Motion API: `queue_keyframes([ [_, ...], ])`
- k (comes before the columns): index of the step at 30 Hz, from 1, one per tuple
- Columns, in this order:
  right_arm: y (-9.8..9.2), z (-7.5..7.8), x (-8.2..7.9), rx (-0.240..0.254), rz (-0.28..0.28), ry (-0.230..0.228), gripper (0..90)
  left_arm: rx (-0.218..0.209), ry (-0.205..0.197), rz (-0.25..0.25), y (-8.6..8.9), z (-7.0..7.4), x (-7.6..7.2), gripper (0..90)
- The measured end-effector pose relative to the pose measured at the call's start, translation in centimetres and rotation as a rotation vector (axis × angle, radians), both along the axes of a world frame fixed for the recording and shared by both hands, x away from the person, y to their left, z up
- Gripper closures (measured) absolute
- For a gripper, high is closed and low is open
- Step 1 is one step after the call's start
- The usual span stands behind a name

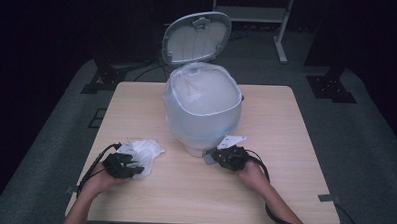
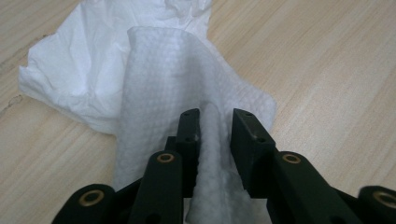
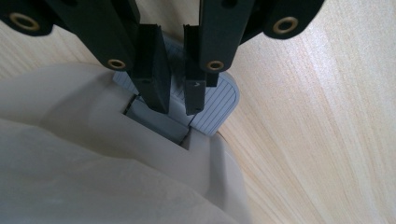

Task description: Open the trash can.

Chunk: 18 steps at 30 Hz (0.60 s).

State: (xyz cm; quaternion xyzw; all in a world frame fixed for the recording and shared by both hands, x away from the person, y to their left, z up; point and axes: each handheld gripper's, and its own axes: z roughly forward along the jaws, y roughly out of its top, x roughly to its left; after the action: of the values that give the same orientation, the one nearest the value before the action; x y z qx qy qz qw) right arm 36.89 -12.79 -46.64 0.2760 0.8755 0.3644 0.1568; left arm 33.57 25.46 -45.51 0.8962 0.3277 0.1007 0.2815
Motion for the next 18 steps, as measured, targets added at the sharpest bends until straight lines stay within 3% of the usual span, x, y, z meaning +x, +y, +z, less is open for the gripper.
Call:
queue_keyframes([
  [9,0.0,0.0,0.0,0.001,-0.002,0.000,80.3,-0.027,0.003,-0.019,0.1,0.1,-0.2,86.5],
  [12,0.0,0.0,0.0,0.003,-0.003,-0.001,80.4,-0.110,0.003,-0.022,0.6,0.9,-0.4,86.6],
  [18,0.0,0.0,0.0,0.001,-0.002,0.000,80.3,-0.145,-0.004,-0.072,1.4,3.1,-1.3,86.6],
])
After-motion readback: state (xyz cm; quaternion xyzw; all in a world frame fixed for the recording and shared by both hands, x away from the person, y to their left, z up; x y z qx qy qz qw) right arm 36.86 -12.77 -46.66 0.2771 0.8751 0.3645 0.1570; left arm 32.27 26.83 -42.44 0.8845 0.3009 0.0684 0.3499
